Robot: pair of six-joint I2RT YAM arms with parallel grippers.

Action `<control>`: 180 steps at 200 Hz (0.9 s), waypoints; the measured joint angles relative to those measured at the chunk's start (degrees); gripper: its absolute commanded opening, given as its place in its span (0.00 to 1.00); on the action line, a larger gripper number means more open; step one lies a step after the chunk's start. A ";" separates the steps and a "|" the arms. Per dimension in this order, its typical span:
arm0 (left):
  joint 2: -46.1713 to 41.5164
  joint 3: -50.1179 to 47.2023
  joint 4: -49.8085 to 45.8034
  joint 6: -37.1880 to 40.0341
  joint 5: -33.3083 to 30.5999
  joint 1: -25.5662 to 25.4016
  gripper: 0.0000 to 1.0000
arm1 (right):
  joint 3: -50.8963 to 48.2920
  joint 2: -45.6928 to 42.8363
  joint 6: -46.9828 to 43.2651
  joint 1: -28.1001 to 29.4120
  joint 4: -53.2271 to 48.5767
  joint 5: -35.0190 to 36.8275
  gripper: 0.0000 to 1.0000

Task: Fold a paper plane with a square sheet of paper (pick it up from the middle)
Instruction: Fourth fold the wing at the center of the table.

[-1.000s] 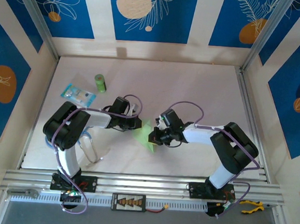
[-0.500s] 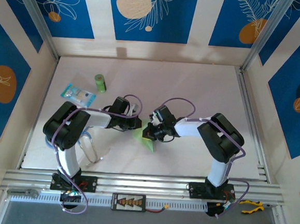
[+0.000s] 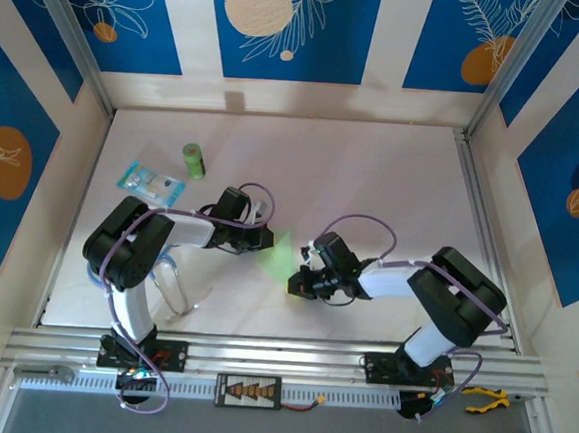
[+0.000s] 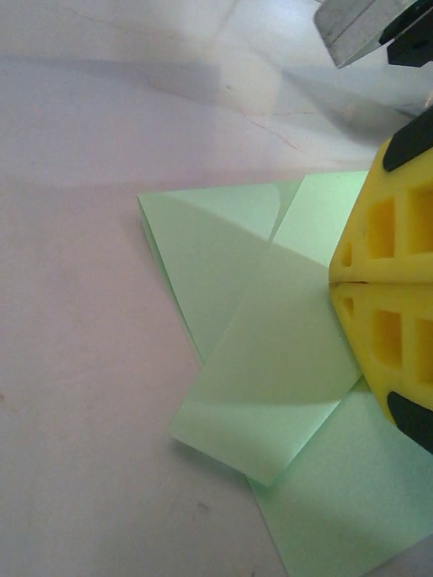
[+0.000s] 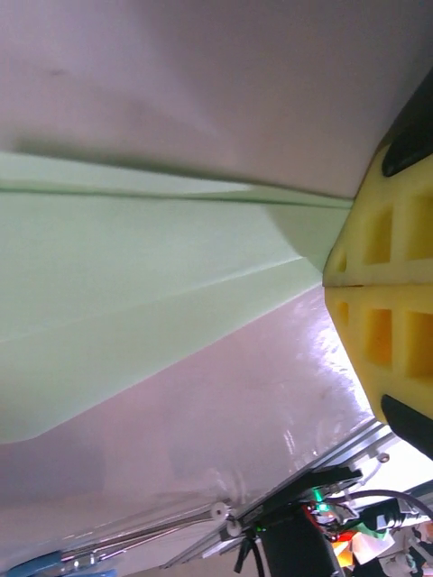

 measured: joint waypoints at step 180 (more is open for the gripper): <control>-0.11 -0.26 0.66 -4.24 -0.59 0.00 0.02 | 3.08 -12.04 2.32 0.37 -10.58 7.93 0.09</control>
